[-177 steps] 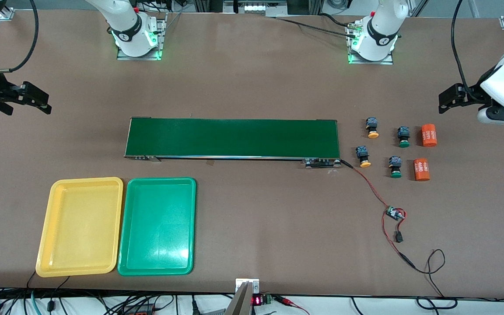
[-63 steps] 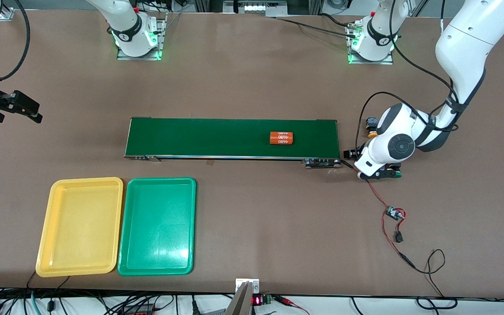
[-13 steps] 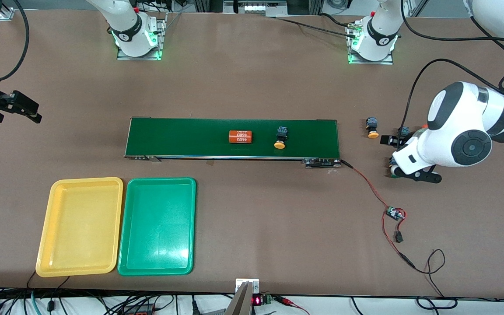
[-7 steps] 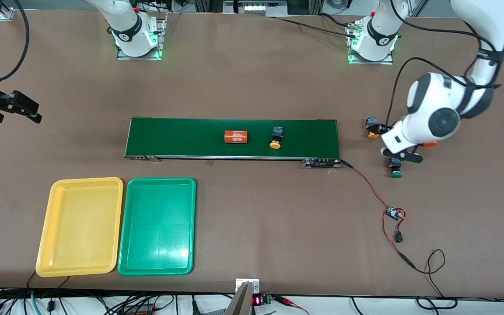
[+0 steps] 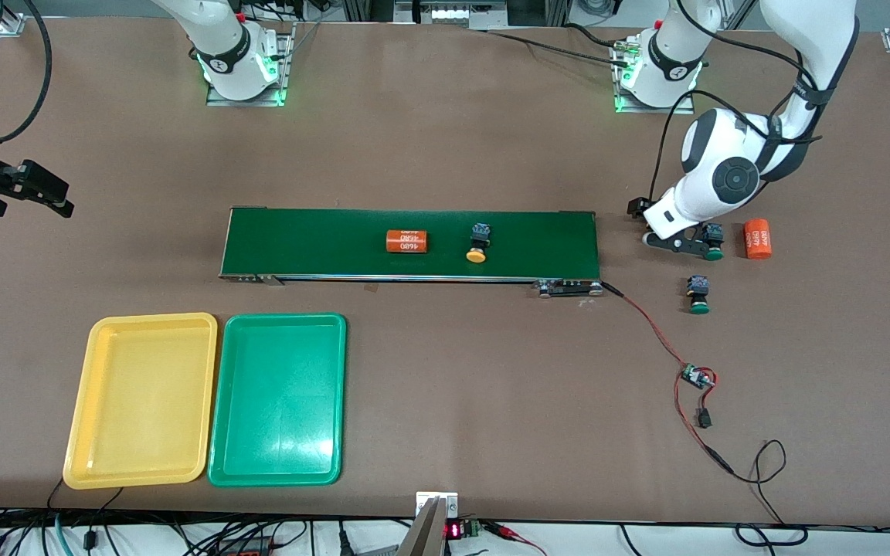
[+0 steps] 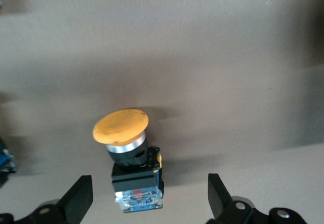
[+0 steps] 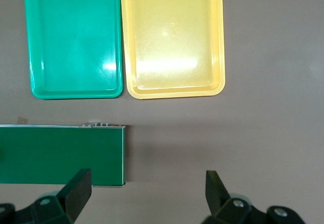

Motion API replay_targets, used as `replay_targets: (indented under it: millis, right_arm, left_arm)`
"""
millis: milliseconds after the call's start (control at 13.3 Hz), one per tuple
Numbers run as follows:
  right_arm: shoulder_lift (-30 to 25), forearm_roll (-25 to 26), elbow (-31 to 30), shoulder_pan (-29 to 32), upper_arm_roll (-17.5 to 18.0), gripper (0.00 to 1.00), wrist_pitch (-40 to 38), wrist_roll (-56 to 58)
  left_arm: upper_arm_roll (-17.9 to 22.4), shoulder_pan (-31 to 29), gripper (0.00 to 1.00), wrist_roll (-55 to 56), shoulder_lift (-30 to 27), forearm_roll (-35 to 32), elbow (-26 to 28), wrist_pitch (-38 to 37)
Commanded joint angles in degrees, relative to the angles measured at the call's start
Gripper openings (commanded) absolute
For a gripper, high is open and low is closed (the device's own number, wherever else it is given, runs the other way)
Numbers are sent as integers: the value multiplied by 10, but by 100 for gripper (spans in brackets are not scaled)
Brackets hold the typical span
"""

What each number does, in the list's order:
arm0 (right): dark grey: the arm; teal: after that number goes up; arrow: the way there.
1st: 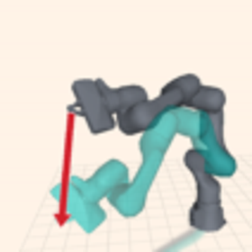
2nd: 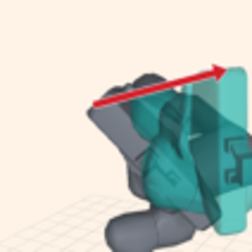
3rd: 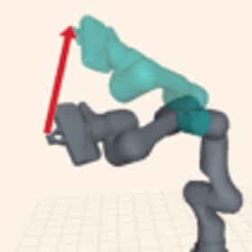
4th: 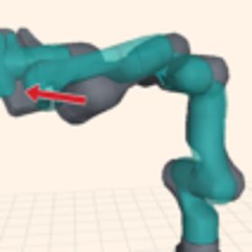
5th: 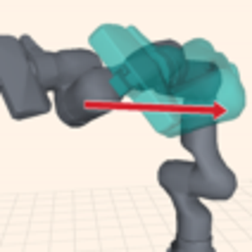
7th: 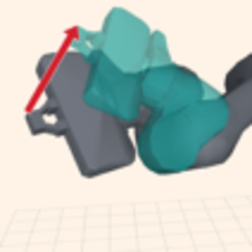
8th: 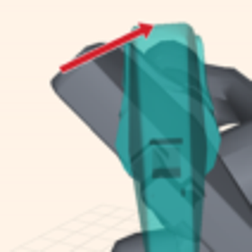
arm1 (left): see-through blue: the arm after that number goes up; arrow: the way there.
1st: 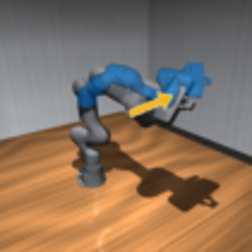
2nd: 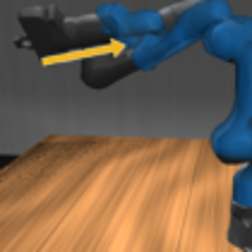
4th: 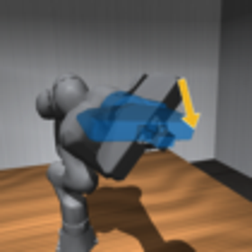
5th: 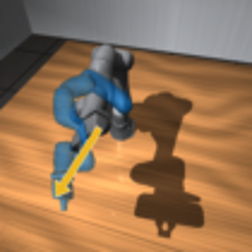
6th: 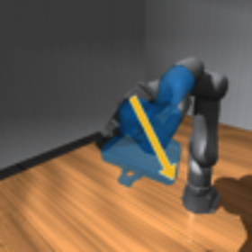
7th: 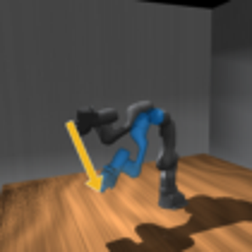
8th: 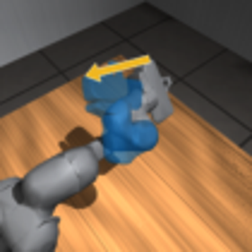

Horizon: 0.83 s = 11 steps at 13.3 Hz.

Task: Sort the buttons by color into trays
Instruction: 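Grasp a second yellow button with the left gripper, then place the second yellow button on the conveyor belt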

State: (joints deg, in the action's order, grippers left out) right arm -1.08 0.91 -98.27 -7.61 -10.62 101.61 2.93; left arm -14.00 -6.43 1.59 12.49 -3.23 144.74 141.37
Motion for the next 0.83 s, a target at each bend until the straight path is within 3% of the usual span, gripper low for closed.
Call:
replay_targets:
  millis: [0,75,150,226,301,451,752]
  right_arm:
    - [-2,-1,-2,5,3,100,3,3]
    - [-2,-1,-2,4,3,100,3,3]
    - [-2,-1,-2,5,3,100,3,3]
    - [-2,-1,-2,5,3,100,3,3]
    - [-2,-1,-2,5,3,100,3,3]
    - [-2,-1,-2,5,3,100,3,3]
    - [-2,-1,-2,6,3,100,3,3]
  left_arm:
    - [20,13,77,5,15,14,5,22]
    - [20,13,52,9,14,14,5,22]
    - [19,13,36,10,13,14,4,22]
    - [19,12,26,10,10,14,0,17]
    - [19,12,20,10,5,14,-2,15]
    - [19,14,18,15,-14,14,-23,-12]
    - [16,31,18,14,-22,16,-158,-195]
